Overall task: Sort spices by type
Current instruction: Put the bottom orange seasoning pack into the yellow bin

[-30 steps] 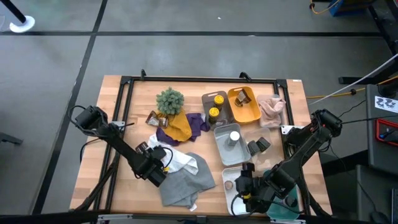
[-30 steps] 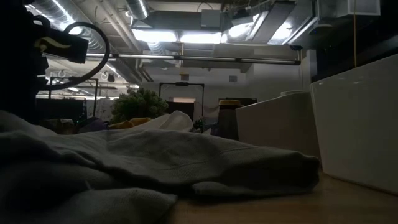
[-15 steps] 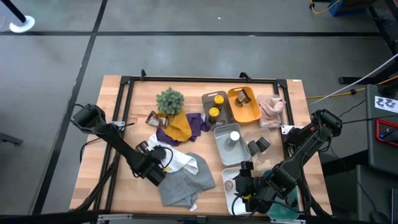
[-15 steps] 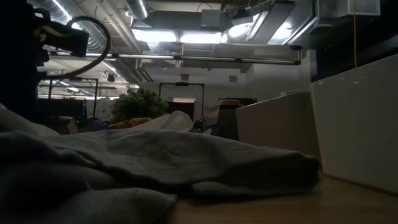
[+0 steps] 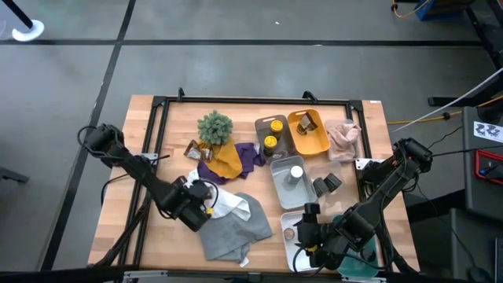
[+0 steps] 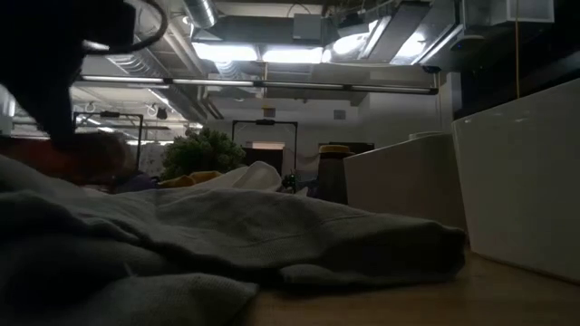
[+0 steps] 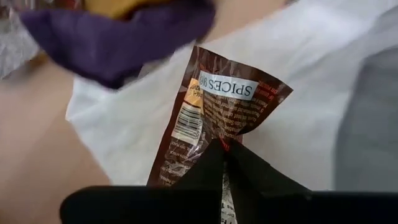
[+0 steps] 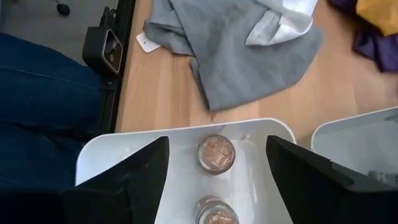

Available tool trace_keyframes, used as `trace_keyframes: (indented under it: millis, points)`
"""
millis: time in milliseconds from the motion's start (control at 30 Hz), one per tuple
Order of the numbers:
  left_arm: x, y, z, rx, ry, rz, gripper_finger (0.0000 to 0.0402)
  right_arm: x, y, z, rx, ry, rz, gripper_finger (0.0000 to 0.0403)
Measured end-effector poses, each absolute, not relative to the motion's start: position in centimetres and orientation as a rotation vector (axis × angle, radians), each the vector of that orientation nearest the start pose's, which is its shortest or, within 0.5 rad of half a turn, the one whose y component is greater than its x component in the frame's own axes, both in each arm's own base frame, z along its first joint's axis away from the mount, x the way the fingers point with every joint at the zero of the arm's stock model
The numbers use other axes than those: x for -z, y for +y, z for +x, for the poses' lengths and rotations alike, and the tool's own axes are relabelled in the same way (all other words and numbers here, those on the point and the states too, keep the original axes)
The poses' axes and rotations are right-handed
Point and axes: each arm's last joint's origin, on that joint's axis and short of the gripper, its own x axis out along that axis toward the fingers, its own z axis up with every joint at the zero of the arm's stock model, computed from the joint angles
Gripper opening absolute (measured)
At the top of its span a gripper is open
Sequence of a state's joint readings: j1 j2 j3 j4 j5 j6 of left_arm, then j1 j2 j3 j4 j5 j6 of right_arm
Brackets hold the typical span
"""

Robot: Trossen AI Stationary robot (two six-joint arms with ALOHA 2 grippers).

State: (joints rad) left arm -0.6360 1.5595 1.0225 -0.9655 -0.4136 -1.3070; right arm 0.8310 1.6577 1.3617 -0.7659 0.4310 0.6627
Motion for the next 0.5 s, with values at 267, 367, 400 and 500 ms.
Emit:
trace_keyframes:
  millis: [267,367,400,500]
  points:
    - [-21.5,-14.1,23.8,-0.517,0.984,-0.451,0.0002,-27.1,24.2,24.0,-0.028,0.870,-0.080,0.0269]
    - [-22.0,-13.6,25.0,-0.461,0.930,-0.488,0.0001,-27.2,24.1,24.1,0.003,0.833,-0.122,0.0269]
    - [-22.2,-13.4,25.3,-0.442,0.918,-0.503,0.0001,-27.2,24.1,24.1,0.012,0.819,-0.141,0.0269]
    - [-22.8,-12.7,26.6,-0.377,0.870,-0.563,0.0001,-27.3,23.9,24.2,0.034,0.784,-0.203,0.0269]
